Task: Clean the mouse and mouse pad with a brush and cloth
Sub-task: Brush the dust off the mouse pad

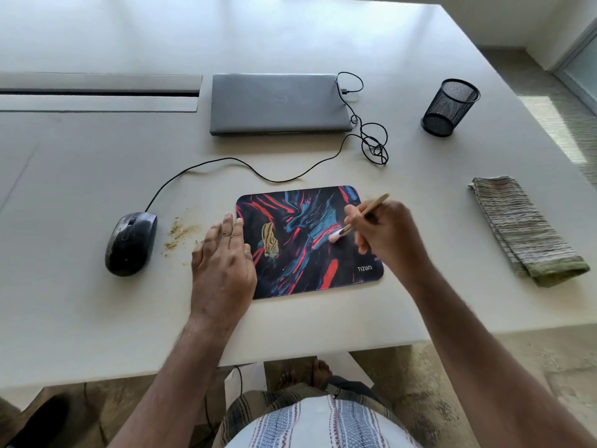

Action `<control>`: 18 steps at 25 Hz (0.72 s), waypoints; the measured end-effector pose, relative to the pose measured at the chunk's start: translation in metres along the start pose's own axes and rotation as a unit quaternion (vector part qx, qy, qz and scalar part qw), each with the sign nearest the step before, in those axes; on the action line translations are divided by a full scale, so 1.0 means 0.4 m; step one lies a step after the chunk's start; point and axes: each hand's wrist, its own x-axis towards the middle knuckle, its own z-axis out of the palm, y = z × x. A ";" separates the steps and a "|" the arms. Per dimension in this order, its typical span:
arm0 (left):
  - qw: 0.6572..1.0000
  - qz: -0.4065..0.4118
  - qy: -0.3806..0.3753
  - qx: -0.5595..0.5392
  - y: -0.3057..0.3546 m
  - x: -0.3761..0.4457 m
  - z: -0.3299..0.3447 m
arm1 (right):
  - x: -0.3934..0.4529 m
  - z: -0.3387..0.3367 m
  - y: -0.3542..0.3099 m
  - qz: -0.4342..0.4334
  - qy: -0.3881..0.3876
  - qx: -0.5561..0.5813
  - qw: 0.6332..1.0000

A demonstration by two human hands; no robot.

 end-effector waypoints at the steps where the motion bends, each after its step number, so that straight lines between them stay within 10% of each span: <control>1: 1.000 -0.001 0.001 0.000 -0.001 0.000 0.001 | -0.002 -0.005 -0.001 -0.006 0.012 0.014 1.000; 5: 1.000 -0.008 0.003 -0.005 0.001 0.002 0.006 | -0.078 0.044 -0.026 -0.009 -0.106 0.064 0.992; 10: 1.000 -0.005 -0.002 -0.008 -0.004 0.003 0.009 | -0.008 -0.052 0.029 0.030 0.061 -0.022 0.997; 15: 1.000 -0.006 -0.001 -0.010 -0.003 0.003 0.010 | -0.057 -0.002 -0.016 -0.007 -0.042 -0.016 0.999; 18: 1.000 -0.004 0.000 -0.011 -0.002 0.004 0.009 | -0.006 -0.043 0.012 0.041 0.065 -0.087 0.993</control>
